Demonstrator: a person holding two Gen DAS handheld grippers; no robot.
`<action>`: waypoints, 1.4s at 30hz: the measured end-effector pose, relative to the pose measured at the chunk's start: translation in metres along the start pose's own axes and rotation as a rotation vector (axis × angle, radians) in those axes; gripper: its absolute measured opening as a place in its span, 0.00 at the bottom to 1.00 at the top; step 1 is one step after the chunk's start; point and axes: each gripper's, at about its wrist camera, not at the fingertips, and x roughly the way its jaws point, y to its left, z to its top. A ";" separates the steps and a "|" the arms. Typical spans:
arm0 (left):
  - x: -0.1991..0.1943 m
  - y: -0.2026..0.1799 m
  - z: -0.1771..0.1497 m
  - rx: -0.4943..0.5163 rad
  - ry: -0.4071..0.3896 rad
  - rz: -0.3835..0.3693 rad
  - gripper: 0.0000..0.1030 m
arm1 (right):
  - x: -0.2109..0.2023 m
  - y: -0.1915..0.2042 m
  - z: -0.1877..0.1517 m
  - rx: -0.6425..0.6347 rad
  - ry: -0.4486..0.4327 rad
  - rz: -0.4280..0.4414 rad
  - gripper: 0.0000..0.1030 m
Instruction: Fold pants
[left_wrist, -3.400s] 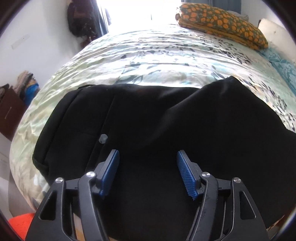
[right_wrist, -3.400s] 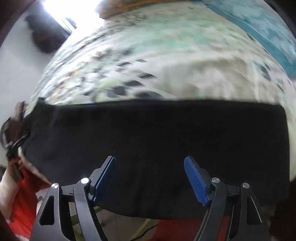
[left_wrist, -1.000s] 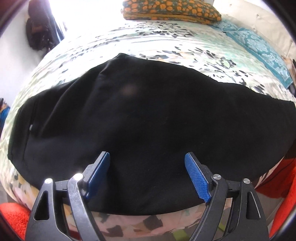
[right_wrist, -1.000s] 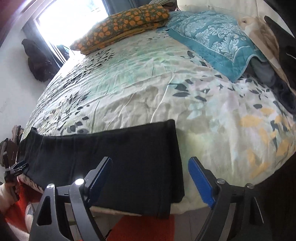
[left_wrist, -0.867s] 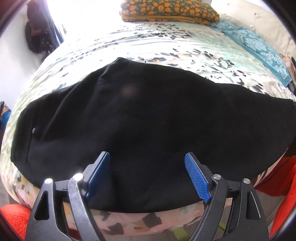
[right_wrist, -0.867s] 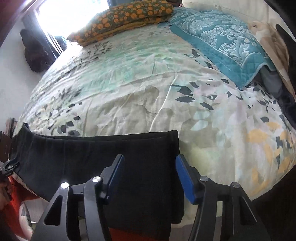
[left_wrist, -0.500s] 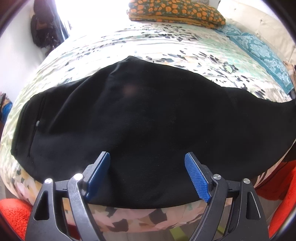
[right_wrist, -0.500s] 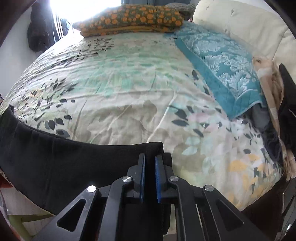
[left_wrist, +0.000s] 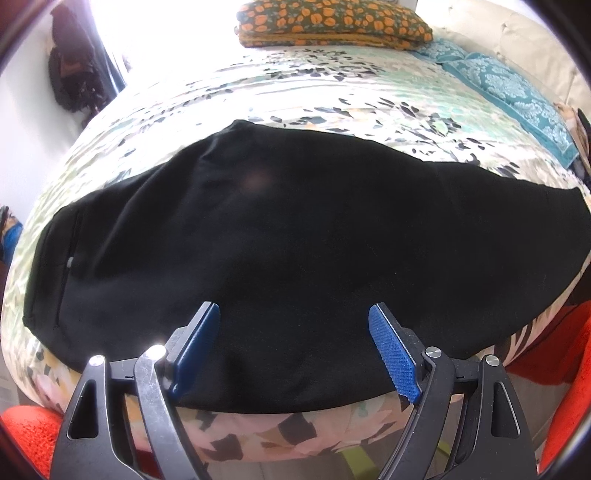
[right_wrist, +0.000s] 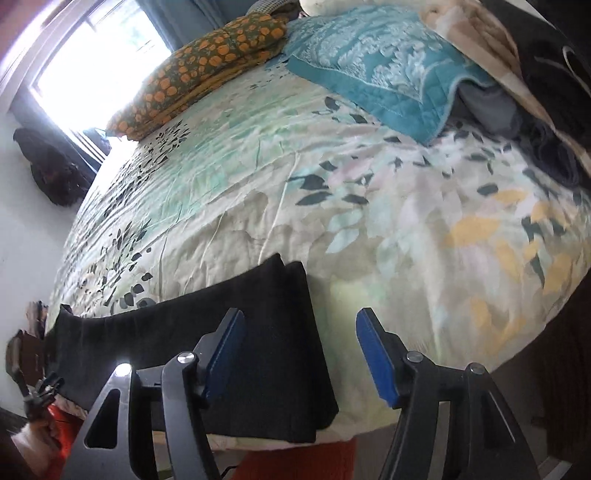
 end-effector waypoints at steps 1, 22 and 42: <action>0.001 -0.002 0.000 0.004 0.003 -0.001 0.82 | 0.002 -0.008 -0.006 0.031 0.014 0.018 0.61; -0.005 0.001 0.001 -0.025 0.000 0.012 0.82 | 0.038 -0.042 -0.064 0.290 0.141 0.350 0.67; -0.002 -0.003 0.000 -0.014 0.012 0.012 0.82 | 0.038 -0.046 -0.063 0.406 0.074 0.467 0.58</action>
